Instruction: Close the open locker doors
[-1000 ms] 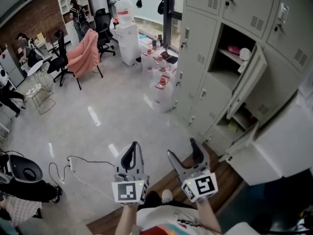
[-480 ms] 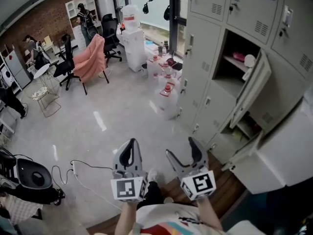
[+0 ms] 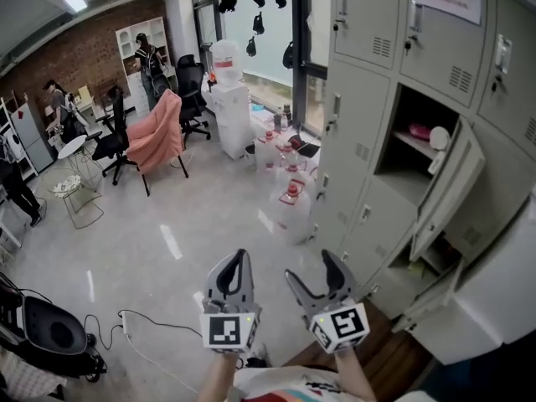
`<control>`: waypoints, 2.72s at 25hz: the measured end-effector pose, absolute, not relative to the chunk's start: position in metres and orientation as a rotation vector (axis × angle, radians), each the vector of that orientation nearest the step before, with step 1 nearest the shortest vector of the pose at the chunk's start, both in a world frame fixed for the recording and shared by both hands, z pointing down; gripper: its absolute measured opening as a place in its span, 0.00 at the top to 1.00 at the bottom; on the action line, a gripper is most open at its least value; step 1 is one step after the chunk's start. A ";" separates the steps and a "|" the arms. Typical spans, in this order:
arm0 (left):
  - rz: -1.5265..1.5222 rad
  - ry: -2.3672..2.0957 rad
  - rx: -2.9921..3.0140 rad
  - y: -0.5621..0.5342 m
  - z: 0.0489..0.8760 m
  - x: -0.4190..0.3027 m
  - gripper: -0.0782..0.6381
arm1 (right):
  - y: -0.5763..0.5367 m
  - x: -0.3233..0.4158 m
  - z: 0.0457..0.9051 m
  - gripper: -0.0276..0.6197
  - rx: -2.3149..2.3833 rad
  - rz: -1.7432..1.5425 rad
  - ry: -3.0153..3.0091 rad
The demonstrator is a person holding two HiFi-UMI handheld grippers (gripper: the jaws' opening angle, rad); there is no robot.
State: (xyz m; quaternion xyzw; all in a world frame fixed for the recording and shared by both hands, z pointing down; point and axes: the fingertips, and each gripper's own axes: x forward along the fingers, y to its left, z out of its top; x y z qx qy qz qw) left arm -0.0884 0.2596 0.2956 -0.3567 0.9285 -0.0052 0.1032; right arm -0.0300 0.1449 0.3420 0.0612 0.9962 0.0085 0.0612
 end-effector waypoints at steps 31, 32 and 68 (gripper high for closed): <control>0.092 2.842 -1.146 0.310 0.371 -0.323 0.88 | 0.205 -0.267 0.411 0.43 0.262 0.043 3.105; 0.093 2.833 -1.165 0.300 0.372 -0.325 0.88 | 0.195 -0.267 0.407 0.43 0.232 0.041 3.094; 0.265 1.673 -2.523 -0.165 0.321 -0.089 0.88 | -0.138 0.025 0.337 0.43 -1.495 0.204 2.565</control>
